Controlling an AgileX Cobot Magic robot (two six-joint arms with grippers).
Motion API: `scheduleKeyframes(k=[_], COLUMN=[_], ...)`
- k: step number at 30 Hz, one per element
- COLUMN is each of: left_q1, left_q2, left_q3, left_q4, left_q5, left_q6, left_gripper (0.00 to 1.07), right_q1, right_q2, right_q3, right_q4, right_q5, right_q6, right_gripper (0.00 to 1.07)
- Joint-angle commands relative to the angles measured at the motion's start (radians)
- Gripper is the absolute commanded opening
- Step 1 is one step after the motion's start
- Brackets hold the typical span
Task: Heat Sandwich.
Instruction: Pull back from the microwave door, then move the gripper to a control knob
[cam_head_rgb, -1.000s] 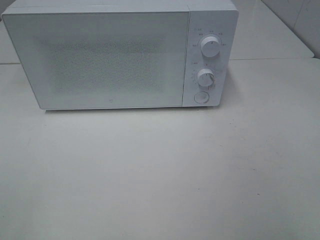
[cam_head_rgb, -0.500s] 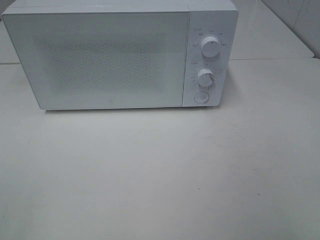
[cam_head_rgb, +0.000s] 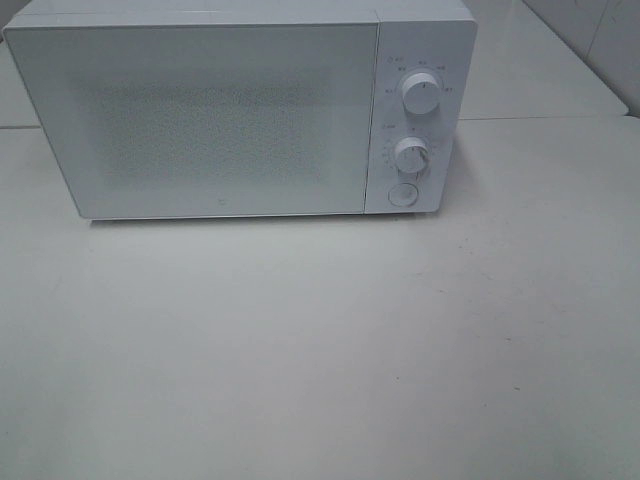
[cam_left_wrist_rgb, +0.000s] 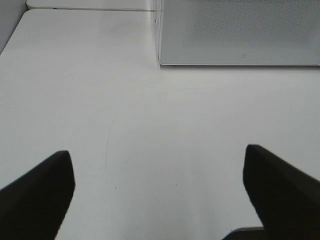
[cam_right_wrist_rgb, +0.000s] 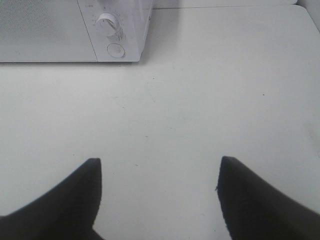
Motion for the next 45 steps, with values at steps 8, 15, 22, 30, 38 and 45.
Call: scheduleKeyframes(k=[8,15,22,30,38,45], left_q1=[-0.005,-0.005,-0.005,-0.005,-0.005,-0.005], left_q2=[-0.023,-0.023,-0.023,-0.023,-0.023,-0.023], left_q3=[0.001,0.001,0.001,0.001,0.001,0.001], left_q4=[-0.008,-0.008,-0.008,-0.008,-0.008,-0.008], left_q5=[-0.015,-0.015,-0.015,-0.015,-0.015,-0.015], left_q6=[-0.004,-0.004,-0.004,-0.004,-0.004,-0.004], left_gripper=[0.84,0.84,0.84,0.84,0.84,0.84], right_q1=[0.002,0.002,0.002,0.002,0.002,0.002], right_q2=[-0.015,0.072,0.25,0.549,0.758,0.852], right_q3=[-0.006,-0.015,-0.004,-0.004,-0.004,-0.005], right_q4=[0.019,0.058,0.164,0.551,0.888,0.992], right_q5=[-0.037,-0.155,-0.322,-0.489,-0.529,-0.655], right_q6=[0.049,0.039,-0.102,-0.544,-0.971,-1.131], right_gripper=[0.78,0.78,0.78,0.78,0.78,0.76])
